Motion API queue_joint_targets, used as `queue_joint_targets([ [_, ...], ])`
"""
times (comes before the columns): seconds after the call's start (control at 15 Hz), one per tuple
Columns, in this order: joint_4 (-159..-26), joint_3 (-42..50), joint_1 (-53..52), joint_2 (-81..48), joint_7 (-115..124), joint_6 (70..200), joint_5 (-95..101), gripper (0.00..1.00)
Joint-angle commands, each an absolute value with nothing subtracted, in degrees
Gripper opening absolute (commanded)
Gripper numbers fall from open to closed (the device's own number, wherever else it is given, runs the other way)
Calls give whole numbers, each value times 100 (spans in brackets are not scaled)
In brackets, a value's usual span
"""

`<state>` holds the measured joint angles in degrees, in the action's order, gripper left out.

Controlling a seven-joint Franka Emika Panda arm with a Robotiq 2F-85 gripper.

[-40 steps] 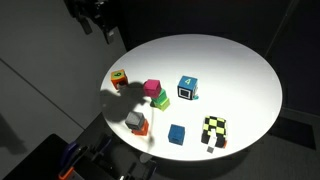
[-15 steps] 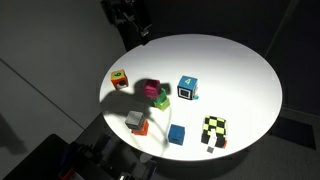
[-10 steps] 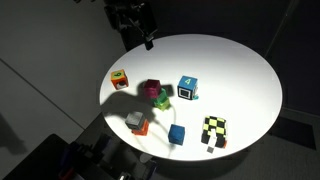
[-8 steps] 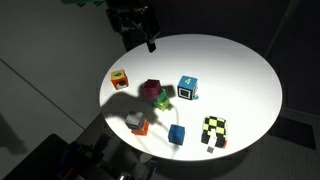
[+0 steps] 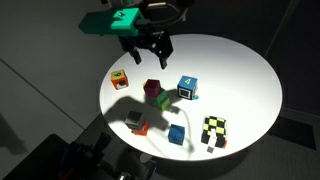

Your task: Put the dark blue toy block on the three stacked toy block

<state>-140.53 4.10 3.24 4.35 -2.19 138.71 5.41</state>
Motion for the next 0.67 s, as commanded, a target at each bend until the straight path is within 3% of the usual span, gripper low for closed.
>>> queue_joint_targets([
  [0.0,-14147,504,382,154,-806,14154,288,100],
  [0.6,-14183,478,496,-401,-1452,14507,-152,100],
])
